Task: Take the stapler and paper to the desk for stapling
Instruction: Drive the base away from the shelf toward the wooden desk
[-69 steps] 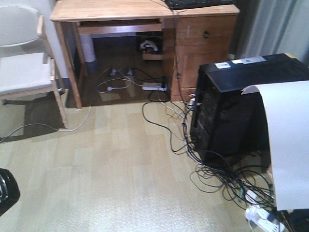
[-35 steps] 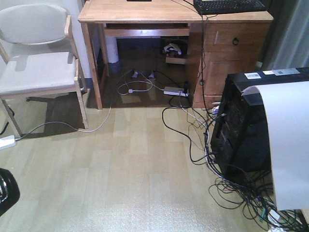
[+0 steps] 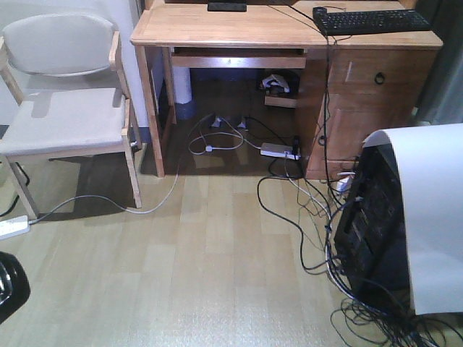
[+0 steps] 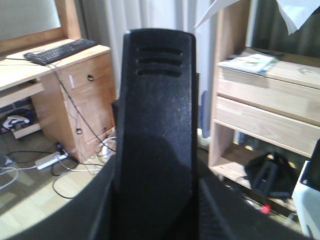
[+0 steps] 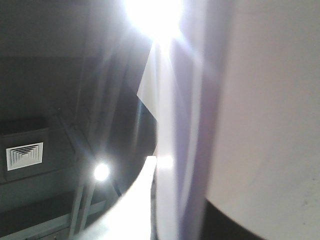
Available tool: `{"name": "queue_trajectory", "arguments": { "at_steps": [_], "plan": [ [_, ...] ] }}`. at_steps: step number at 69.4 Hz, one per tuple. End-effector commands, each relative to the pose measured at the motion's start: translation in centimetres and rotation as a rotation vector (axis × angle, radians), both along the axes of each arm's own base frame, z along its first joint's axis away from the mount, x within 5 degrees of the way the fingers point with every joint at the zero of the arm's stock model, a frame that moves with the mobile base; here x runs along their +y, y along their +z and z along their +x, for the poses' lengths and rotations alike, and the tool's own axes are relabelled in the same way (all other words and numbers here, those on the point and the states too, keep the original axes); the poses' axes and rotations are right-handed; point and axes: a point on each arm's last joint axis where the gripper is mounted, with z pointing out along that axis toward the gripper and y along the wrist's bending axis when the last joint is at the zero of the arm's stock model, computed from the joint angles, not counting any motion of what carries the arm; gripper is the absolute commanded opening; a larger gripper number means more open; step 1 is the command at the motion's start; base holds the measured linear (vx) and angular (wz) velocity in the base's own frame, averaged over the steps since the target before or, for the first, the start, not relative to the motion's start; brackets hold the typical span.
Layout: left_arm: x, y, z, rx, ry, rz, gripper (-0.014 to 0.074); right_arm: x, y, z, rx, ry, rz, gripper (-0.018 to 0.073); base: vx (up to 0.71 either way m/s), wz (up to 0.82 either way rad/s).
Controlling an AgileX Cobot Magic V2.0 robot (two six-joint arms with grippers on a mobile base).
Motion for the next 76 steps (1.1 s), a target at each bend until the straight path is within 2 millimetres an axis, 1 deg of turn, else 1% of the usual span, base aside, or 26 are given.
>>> {"name": "queue_trajectory", "arguments": {
  "at_steps": [1, 36, 76],
  "plan": [
    [0.02, 1.79, 0.07, -0.071, 0.007, -0.11, -0.0006, -0.06, 1.12, -0.43, -0.061, -0.005, 0.006, -0.0006, 0.28, 0.08],
    [0.02, 1.79, 0.07, -0.071, 0.007, -0.11, -0.0006, -0.06, 1.12, -0.43, -0.061, -0.005, 0.006, -0.0006, 0.35, 0.06],
    [0.02, 1.79, 0.07, -0.071, 0.007, -0.11, -0.0006, -0.06, 1.11, -0.42, -0.06, -0.005, 0.006, -0.0006, 0.4, -0.05]
  ]
}}
